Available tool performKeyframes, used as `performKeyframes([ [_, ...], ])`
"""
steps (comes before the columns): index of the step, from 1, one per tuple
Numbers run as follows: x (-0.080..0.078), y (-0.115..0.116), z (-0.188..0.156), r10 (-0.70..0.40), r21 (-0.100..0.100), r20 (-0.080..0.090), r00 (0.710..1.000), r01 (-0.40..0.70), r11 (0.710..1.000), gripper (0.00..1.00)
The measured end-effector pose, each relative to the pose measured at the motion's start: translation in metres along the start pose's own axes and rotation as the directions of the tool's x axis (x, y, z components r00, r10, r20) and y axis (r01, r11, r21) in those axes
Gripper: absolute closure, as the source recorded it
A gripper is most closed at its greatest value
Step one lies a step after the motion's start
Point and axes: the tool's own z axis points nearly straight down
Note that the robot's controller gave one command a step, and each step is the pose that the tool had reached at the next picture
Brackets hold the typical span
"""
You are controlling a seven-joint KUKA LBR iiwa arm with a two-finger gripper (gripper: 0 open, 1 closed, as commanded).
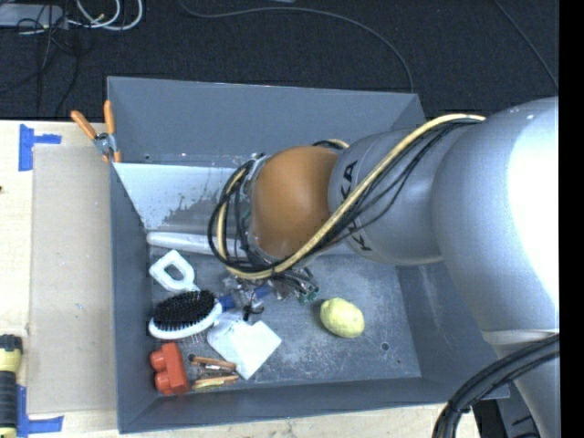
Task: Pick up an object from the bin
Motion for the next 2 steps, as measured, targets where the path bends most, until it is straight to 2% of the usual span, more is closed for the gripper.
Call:
performKeyframes([
  [1,0.003,0.001,-0.011,0.0,-0.003,-0.011,1.0,0.0,1.0,1.0],
  [2,0.001,0.001,-0.032,0.0,-0.001,-0.004,1.0,0.0,1.0,1.0],
])
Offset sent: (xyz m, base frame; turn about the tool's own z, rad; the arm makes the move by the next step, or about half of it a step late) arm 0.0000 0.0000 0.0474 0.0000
